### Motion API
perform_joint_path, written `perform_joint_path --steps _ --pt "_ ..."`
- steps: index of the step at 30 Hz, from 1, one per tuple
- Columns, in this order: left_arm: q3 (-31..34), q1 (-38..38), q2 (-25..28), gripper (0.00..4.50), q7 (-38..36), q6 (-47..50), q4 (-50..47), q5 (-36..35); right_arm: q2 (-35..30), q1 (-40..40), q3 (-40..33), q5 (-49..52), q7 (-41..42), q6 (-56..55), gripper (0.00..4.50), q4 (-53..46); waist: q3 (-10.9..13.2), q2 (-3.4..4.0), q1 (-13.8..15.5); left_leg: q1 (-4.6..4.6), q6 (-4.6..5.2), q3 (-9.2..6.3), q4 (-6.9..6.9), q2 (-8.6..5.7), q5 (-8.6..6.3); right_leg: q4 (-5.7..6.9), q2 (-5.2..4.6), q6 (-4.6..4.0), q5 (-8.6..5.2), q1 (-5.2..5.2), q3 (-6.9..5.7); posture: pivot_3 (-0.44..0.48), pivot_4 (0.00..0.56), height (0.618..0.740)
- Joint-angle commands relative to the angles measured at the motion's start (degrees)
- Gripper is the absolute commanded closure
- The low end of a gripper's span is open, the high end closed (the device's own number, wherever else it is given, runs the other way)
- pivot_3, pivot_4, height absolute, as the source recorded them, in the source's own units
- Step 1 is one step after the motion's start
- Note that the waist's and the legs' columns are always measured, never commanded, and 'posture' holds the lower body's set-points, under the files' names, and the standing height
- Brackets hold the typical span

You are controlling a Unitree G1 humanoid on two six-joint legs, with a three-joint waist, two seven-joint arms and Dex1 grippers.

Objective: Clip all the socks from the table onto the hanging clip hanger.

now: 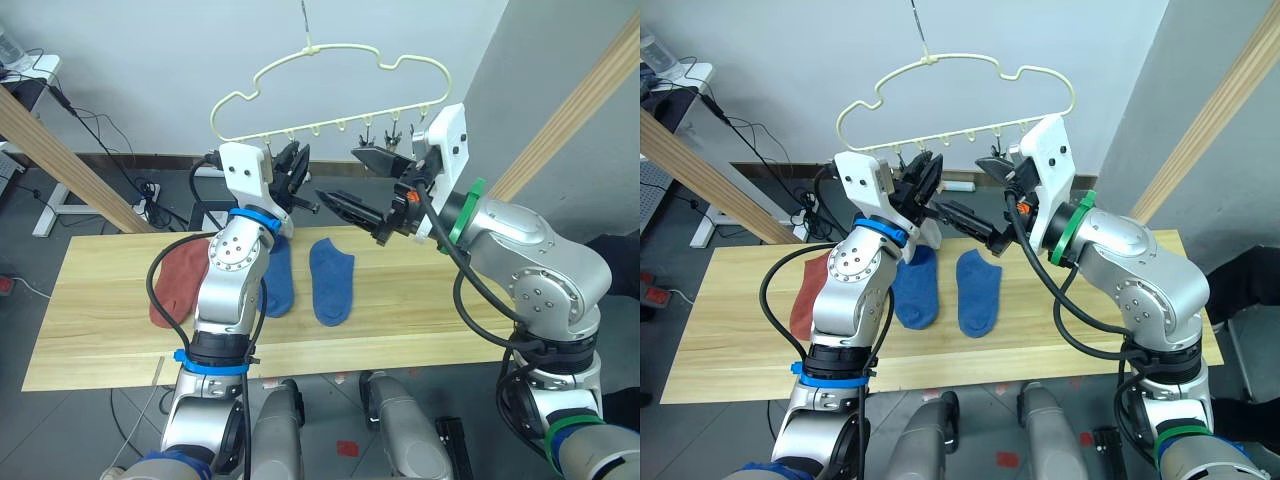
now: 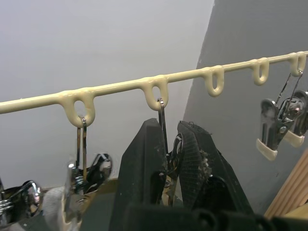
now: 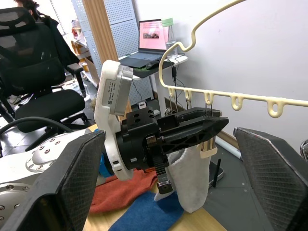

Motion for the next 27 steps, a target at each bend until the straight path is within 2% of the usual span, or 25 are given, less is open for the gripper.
perform_joint_path --steps 1,6,10,17,20,23,27 --pt "0.07 -0.98 -0.2 3.91 -0.01 -0.23 -1.07 -0.3 -0.2 -0.29 -0.21 1.0 0.07 -0.75 0.0 -2.69 0.0 0.0 0.01 0.0 0.0 0.0 0.0 0.0 0.0 0.0 0.0 0.0 0.0 0.0 0.0 -0.162 0.344 0.74" --pt "-0.05 -1.05 -0.22 3.91 -0.11 -0.26 -1.09 -0.15 -0.34 0.06 0.0 0.74 0.14 -0.89 0.0 -2.54 0.0 0.0 0.01 -0.01 0.0 0.01 -0.01 0.0 0.0 -0.02 0.0 0.0 0.0 0.0 0.01 -0.162 0.346 0.74" --pt "0.09 -0.71 -0.42 4.34 -0.93 -0.4 -1.47 -1.1 -0.39 0.75 -0.1 0.75 -0.05 -0.66 0.0 -2.42 0.0 0.0 0.0 0.0 0.0 0.0 -0.01 0.0 0.0 -0.01 0.0 0.0 0.0 0.0 0.01 -0.162 0.347 0.74" --pt "0.82 -1.18 0.54 4.35 -2.52 5.55 -2.79 -3.63 -2.63 5.51 1.35 -2.06 -1.16 0.82 0.0 -0.03 0.0 0.0 0.07 -0.01 0.0 0.0 -0.02 -0.01 0.0 -0.04 0.0 0.0 0.0 0.0 0.0 -0.155 0.349 0.74" --pt "2.94 -2.62 5.3 4.35 -9.2 20.01 -6.58 -13.5 -7.03 11.57 12.25 -12.11 0.97 -4.29 0.0 9.75 -0.01 -0.03 0.0 0.04 0.0 0.01 -0.02 -0.01 0.0 -0.03 0.0 0.01 -0.01 0.03 0.02 -0.134 0.354 0.74" --pt "3.54 -3.68 8.61 4.35 -11.79 27.3 -8.05 -17.84 -6.92 12.94 15.87 -15.96 2.72 -8.82 0.0 14.22 0.0 0.0 -0.03 0.08 -0.01 0.02 -0.04 0.03 0.0 -0.01 0.07 0.01 -0.02 0.0 0.03 -0.13 0.354 0.74" --pt "9.74 -11.5 16.26 4.35 -15.06 48.77 -1.82 -28.8 0.3 9.36 20.97 -22.7 2.21 -15.41 0.0 30.1 0.01 -0.07 -0.63 0.11 -0.01 0.04 -0.02 0.08 0.01 0.03 0.16 0.02 -0.02 -0.01 0.09 -0.114 0.349 0.74"
